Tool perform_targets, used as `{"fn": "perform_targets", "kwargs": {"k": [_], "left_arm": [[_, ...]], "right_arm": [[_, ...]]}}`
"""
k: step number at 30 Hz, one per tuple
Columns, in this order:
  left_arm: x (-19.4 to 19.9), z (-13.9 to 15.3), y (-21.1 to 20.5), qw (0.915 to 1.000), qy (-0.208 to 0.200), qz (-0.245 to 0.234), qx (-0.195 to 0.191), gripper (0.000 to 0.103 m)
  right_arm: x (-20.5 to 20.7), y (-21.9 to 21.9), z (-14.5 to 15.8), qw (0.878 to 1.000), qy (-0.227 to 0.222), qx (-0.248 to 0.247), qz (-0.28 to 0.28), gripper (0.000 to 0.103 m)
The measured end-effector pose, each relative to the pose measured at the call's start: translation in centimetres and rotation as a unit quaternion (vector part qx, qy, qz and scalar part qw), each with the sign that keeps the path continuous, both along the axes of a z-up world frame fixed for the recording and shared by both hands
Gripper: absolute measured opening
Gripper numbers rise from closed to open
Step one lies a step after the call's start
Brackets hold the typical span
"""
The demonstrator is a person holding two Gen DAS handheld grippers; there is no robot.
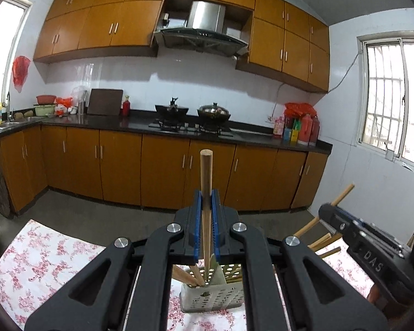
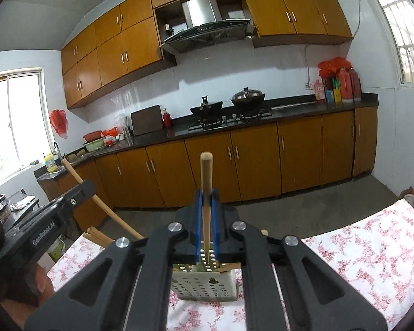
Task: Organize utensils
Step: 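Lower both chopsticks into the green holder and open both tools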
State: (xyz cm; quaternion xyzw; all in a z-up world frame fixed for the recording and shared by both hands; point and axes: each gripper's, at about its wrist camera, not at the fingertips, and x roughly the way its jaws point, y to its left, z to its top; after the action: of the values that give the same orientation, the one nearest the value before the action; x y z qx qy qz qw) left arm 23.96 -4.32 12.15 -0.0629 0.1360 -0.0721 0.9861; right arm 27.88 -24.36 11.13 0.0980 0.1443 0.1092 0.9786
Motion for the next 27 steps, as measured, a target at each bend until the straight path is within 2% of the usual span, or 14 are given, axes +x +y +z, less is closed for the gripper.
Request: {"fn": "perform_targets", "kwargs": {"k": [6,16,20,22,27], "left_arm": [[-0.2,-0.5,0.1,0.9999,0.011,-0.005,0.001,0.008],[0.6,-0.2,-0.4,0.9997,0.021,-0.01,0.006,0.008],[0.9,-0.4,-0.4,0.9995,0.028,-0.011,0.006,0.008],[0.9,-0.5,-0.4,0.9995,0.029,-0.011,0.004,0.008],[1.4,-0.5,-0.3,0.9992,0.037,-0.013,0.001,0.008]], "right_arm": [[-0.3,-0.1,0.6,1.0,0.001,0.014,0.012,0.008],[1.0,0.1,0.1,1.0,0.023,0.002,0.004,0.008],[1.4,-0.1,0.4,0.999,0.031,0.016,0.01,0.008],[1.1,-0.5,0.9,0.999,0.022,0.029,0.008,0.008],[1.3,-0.2,1.0,0.999,0.031,0.01,0.008,0.008]]}}
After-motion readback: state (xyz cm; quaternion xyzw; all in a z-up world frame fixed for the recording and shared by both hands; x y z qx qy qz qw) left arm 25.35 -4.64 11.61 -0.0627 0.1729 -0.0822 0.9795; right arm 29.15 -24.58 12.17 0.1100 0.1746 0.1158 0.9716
